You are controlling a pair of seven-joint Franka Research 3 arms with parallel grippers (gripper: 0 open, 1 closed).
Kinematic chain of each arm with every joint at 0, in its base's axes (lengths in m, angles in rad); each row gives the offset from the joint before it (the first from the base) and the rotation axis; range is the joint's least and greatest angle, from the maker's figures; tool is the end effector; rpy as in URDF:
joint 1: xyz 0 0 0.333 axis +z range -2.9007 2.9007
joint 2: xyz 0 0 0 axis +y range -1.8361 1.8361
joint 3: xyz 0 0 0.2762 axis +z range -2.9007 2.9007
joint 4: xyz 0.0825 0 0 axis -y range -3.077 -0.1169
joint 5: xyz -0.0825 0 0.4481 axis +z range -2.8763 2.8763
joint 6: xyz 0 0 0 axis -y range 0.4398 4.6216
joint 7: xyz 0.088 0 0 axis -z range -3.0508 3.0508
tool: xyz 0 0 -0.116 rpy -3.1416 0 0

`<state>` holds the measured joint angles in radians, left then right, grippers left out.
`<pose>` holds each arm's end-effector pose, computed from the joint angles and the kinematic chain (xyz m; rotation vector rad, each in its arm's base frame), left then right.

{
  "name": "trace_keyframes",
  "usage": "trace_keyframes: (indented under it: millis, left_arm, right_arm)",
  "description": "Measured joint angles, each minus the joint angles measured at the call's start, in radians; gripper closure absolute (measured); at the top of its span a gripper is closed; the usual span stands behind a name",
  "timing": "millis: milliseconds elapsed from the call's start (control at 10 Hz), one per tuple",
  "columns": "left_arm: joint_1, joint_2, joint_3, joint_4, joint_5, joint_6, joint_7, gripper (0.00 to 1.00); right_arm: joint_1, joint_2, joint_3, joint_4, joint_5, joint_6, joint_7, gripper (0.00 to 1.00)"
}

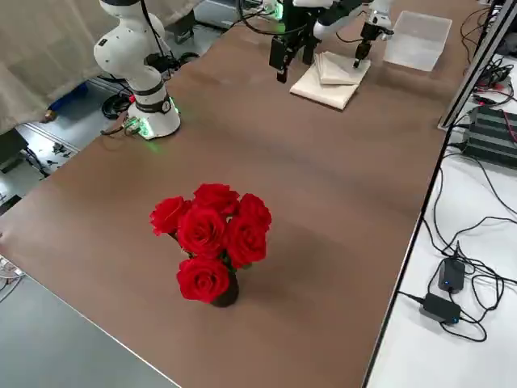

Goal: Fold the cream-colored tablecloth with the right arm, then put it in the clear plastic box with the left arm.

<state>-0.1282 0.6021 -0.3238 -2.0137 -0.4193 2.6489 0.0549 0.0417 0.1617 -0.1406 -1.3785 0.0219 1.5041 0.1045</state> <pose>0.5543 -0.2749 0.0715 2.7546 -0.1093 -0.0593 0.6523 -0.0555 0.5703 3.1245 -0.3149 -0.0542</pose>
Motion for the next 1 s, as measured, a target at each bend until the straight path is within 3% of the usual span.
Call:
trace_keyframes:
  millis: [200, 300, 1000]
  left_arm:
    - [-0.001, 0.0, -0.001, 0.004, 0.0, 0.0, 0.0, 0.88]
    - [-0.002, 0.0, -0.002, 0.014, 0.0, 0.0, 0.0, 0.96]
    - [-0.002, 0.0, -0.001, 0.054, 0.039, -0.001, 0.005, 0.96]
  right_arm:
    - [0.019, -0.032, 0.008, -0.001, -0.002, 0.024, -0.001, 0.0]
    - [0.028, -0.044, 0.014, -0.002, -0.002, 0.031, -0.001, 0.0]
    - [0.036, -0.051, 0.024, -0.016, -0.003, 0.043, -0.001, 0.0]
